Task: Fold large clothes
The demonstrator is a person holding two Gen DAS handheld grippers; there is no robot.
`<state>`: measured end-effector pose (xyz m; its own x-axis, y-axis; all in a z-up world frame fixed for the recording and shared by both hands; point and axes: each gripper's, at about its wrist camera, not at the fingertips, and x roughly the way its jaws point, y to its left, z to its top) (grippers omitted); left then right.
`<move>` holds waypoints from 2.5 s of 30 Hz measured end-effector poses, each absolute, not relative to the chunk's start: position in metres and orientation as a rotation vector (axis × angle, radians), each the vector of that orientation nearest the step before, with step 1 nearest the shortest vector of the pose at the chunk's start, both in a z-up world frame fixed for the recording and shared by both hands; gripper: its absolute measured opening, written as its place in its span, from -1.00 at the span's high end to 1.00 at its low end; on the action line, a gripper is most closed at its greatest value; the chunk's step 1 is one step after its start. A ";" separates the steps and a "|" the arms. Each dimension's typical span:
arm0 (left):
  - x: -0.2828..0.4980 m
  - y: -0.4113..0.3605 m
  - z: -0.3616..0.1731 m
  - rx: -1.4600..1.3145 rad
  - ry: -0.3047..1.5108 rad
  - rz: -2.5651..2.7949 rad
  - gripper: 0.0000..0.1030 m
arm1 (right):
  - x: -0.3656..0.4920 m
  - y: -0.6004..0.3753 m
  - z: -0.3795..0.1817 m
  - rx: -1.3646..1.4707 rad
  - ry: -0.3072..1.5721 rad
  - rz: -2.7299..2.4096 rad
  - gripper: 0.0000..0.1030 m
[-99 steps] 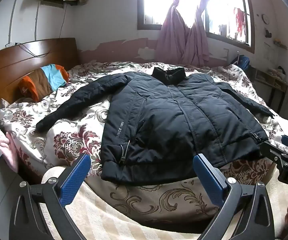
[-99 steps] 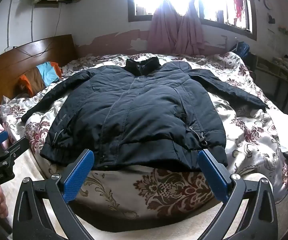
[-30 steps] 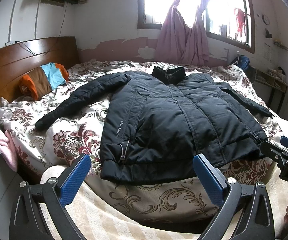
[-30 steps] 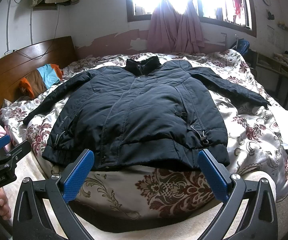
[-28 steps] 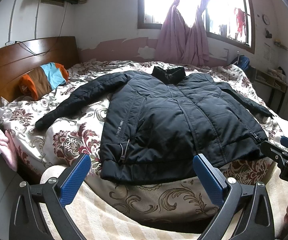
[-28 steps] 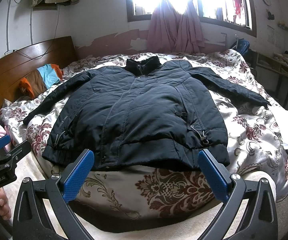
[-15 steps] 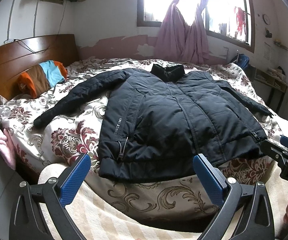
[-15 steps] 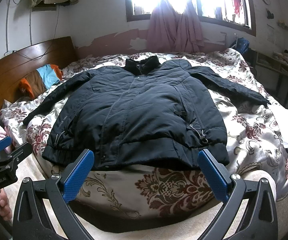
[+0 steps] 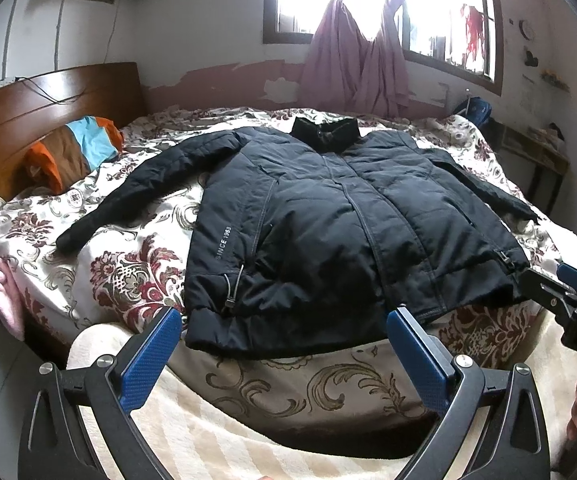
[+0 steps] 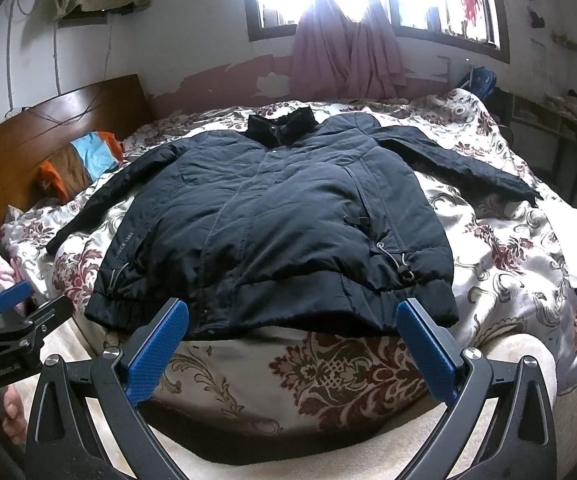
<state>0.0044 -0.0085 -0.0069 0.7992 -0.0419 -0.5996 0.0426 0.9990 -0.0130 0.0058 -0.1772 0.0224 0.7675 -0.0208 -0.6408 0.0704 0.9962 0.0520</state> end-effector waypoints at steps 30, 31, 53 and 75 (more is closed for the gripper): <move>0.232 -0.104 0.019 0.092 0.757 -0.131 -1.00 | 0.193 -0.445 -0.004 0.531 0.629 -0.463 -0.98; 0.248 -0.115 0.019 0.088 0.762 -0.144 -1.00 | 0.206 -0.464 -0.008 0.580 0.620 -0.501 -0.98; 0.479 -0.336 -0.036 0.089 0.930 -0.307 -1.00 | 0.300 -0.624 -0.115 1.151 0.449 -0.654 0.60; 0.434 -0.200 0.005 -0.050 1.002 -0.339 -0.98 | 0.327 -0.410 0.141 0.209 0.275 -0.290 0.83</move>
<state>0.4338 -0.2001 0.0045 0.4908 -0.3017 -0.8174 0.2561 0.9467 -0.1956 0.3273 -0.4102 0.1414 0.9216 -0.2520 -0.2952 0.3085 0.9371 0.1632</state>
